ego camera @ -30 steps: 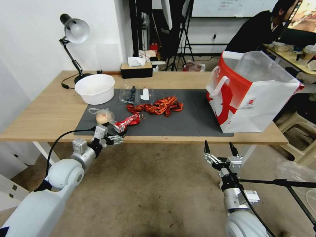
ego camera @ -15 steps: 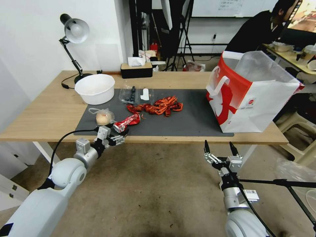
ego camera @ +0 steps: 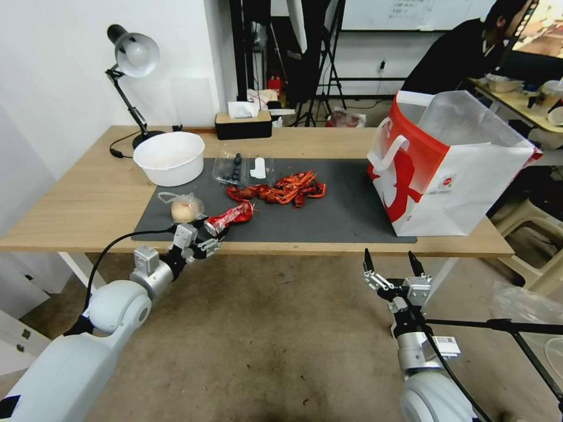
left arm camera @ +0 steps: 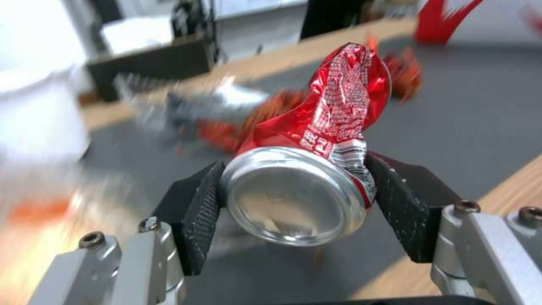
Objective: Pick up the trash from the table and place it into the takeout bag.
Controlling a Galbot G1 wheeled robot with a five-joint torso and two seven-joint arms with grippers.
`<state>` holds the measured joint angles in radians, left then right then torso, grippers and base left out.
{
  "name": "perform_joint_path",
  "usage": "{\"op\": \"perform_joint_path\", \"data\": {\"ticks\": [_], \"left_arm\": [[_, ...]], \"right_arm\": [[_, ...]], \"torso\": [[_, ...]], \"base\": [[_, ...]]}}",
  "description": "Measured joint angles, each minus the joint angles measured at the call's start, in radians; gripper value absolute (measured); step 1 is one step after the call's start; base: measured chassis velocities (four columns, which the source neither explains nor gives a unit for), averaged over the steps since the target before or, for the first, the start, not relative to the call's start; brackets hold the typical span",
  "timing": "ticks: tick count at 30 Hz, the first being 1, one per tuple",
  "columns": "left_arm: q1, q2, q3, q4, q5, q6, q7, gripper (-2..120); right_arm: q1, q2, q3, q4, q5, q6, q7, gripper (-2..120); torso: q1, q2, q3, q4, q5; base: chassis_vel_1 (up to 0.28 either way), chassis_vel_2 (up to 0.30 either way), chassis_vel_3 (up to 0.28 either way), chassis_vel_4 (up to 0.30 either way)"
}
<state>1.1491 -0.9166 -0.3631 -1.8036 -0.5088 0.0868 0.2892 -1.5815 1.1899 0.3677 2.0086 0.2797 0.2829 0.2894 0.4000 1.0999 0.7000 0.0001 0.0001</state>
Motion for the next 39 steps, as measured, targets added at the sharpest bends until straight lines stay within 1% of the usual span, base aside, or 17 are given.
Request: {"op": "perform_joint_path", "data": {"ticks": [1,2,3,4,7,11,15,16,17,19,23,25,27,29,31,34,39], "left_arm": [[-0.010,0.002,0.004,0.005,-0.010,-0.020,0.019,61],[-0.040,0.008,0.020,0.016,-0.042,-0.064,0.069,61],[-0.056,0.011,0.028,0.021,-0.056,-0.081,0.089,61],[-0.056,0.011,0.028,0.021,-0.056,-0.081,0.089,61],[-0.128,0.021,0.077,0.040,-0.109,-0.125,0.135,61],[-0.202,0.029,0.134,0.054,-0.145,-0.137,0.150,61],[-0.275,0.038,0.206,0.075,-0.174,-0.140,0.151,61],[-0.275,0.038,0.206,0.075,-0.174,-0.140,0.151,61],[-0.331,0.043,0.258,0.093,-0.192,-0.141,0.151,61],[-0.389,0.049,0.312,0.111,-0.211,-0.142,0.150,61],[-0.450,0.053,0.363,0.127,-0.237,-0.144,0.148,61],[-0.545,0.051,0.428,0.153,-0.274,-0.144,0.142,61],[-0.570,0.047,0.445,0.161,-0.283,-0.143,0.141,61],[-0.648,0.036,0.493,0.188,-0.308,-0.140,0.134,61],[-0.663,0.034,0.504,0.193,-0.313,-0.140,0.132,61],[-0.789,0.005,0.573,0.243,-0.337,-0.138,0.127,61],[-0.888,-0.039,0.634,0.287,-0.356,-0.136,0.119,61]], "right_arm": [[0.000,0.000,0.001,0.000,0.000,0.000,0.000,100],[-0.001,0.003,0.002,-0.001,0.000,0.002,0.000,100],[-0.002,0.004,0.002,-0.001,0.000,0.002,0.000,100],[-0.002,0.004,0.002,-0.001,0.000,0.002,0.000,100],[-0.008,0.009,0.005,-0.002,-0.002,0.003,0.000,100],[-0.012,0.015,0.010,-0.003,-0.005,0.003,0.001,100],[-0.014,0.020,0.011,-0.007,-0.011,0.003,0.002,100],[-0.014,0.020,0.011,-0.007,-0.011,0.003,0.002,100],[-0.013,0.025,0.011,-0.009,-0.014,0.003,0.003,100],[-0.012,0.029,0.011,-0.009,-0.017,0.003,0.004,100],[-0.010,0.033,0.009,-0.011,-0.020,0.003,0.004,100],[-0.005,0.038,0.007,-0.013,-0.026,0.003,0.005,100],[-0.004,0.039,0.005,-0.014,-0.027,0.002,0.005,100],[0.000,0.042,0.003,-0.014,-0.031,-0.001,0.005,100],[0.001,0.043,0.002,-0.014,-0.031,-0.001,0.005,100],[0.010,0.044,0.000,-0.016,-0.034,-0.006,0.005,100],[0.017,0.045,0.000,-0.016,-0.034,-0.012,0.006,100]], "torso": [[0.000,0.000,0.000,0.0000,0.0000],[0.000,0.000,0.000,0.0000,0.0000],[0.000,0.000,0.000,-0.0001,0.0001],[0.000,0.000,0.000,-0.0001,0.0001],[0.000,0.000,0.000,-0.0003,0.0001],[0.000,0.000,0.000,-0.0002,0.0000],[0.000,0.000,0.000,-0.0001,-0.0001],[0.000,0.000,0.000,-0.0001,-0.0001],[0.000,0.000,0.000,-0.0002,0.0001],[0.000,0.000,0.000,-0.0002,-0.0002],[0.000,0.000,0.000,0.0000,0.0001],[0.000,0.000,0.000,-0.0001,0.0003],[0.000,0.000,0.000,-0.0001,0.0003],[0.000,0.000,0.000,-0.0002,0.0000],[0.000,0.000,0.000,-0.0001,0.0002],[0.000,0.000,0.000,-0.0001,0.0002],[0.000,0.000,0.000,-0.0001,0.0002]], "base": [[0.000,0.000,0.000,0.000],[0.000,0.000,0.000,0.000],[0.000,0.000,0.000,0.000],[0.000,0.000,0.000,0.000],[0.000,0.000,0.000,0.000],[0.000,0.000,0.000,0.000],[0.000,0.000,0.000,0.000],[0.000,0.000,0.000,0.000],[0.000,0.000,0.000,0.000],[0.000,0.000,0.000,0.000],[0.000,0.000,0.000,0.000],[0.000,0.000,0.000,0.000],[0.000,0.000,0.000,0.000],[0.000,0.000,0.000,0.000],[0.000,0.000,0.000,0.000],[0.000,0.000,0.000,0.000],[0.000,0.000,0.000,0.000]]}}
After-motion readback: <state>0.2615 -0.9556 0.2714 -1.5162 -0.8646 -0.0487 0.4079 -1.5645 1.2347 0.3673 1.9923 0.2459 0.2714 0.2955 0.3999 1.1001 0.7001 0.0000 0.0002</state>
